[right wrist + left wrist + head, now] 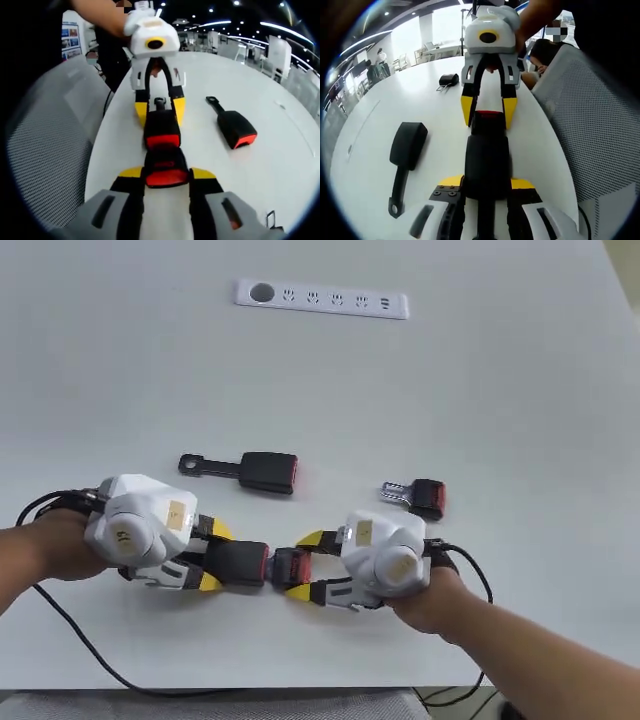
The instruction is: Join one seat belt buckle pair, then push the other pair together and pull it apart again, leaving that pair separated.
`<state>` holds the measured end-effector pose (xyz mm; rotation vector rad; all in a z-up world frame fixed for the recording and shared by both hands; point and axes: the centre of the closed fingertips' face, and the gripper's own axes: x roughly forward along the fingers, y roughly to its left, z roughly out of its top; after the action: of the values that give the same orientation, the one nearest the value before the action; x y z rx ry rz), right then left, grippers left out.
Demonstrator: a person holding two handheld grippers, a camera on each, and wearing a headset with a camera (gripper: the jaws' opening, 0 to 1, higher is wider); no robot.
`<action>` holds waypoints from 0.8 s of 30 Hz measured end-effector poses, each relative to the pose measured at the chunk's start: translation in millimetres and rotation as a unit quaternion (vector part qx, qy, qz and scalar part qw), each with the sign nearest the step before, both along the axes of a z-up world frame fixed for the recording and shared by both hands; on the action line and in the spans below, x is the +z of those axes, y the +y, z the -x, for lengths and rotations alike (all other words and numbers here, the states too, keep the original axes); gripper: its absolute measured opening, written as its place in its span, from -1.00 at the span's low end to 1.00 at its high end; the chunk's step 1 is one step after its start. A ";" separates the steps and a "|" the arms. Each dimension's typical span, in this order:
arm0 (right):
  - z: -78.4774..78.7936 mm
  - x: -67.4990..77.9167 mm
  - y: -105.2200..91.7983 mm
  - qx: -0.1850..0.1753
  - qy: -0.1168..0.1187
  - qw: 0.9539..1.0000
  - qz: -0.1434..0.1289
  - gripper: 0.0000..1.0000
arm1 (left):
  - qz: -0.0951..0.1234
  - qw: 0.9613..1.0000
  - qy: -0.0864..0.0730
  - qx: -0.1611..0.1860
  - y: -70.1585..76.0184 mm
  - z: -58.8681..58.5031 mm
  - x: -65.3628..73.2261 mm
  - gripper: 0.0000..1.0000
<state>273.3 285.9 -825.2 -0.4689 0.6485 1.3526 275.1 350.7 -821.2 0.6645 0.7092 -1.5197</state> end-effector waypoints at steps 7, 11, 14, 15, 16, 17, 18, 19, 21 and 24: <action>-1.1 0.5 -0.3 -0.010 0.005 1.000 -0.013 -0.34 | 0.010 1.000 0.003 -0.001 0.1 0.1 0.5 -0.36; -1.1 0.8 -0.1 -0.011 0.008 1.000 -0.018 -0.35 | 0.015 1.000 0.003 -0.002 0.3 0.1 0.8 -0.36; -1.4 0.8 -0.7 -0.019 0.012 0.999 -0.026 -0.35 | 0.019 1.000 0.004 0.001 0.6 -0.3 0.8 -0.36; -1.4 0.9 -0.8 -0.021 0.012 0.999 -0.028 -0.35 | 0.020 1.000 0.004 0.002 2.7 -1.5 -0.4 -0.36; -0.9 0.9 -0.8 -0.021 0.008 0.999 -0.029 -0.35 | 0.021 1.000 0.004 0.002 3.3 -1.7 -0.6 -0.37; -0.9 0.9 -0.9 -0.023 0.009 0.999 -0.030 -0.35 | 0.022 1.000 0.005 0.004 3.1 -2.1 -0.9 -0.37; -1.0 0.6 -1.0 -0.025 0.009 0.999 -0.033 -0.35 | 0.023 1.000 0.006 0.005 3.2 -2.1 -0.9 -0.37; -0.9 0.7 -0.9 -0.025 0.008 0.999 -0.034 -0.36 | 0.023 1.000 0.006 0.005 2.9 -2.2 -0.9 -0.37; -1.1 0.9 -0.7 -0.026 0.007 0.999 -0.035 -0.36 | 0.024 1.000 0.006 0.005 3.2 -2.8 -1.4 -0.37; -1.3 0.8 -0.9 -0.034 0.010 0.999 -0.041 -0.36 | 0.027 1.000 0.008 0.009 3.1 -3.1 -1.4 -0.37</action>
<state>274.6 285.0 -824.4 -0.3640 0.6177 1.3161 278.2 353.8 -822.6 0.6047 0.6821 -1.5246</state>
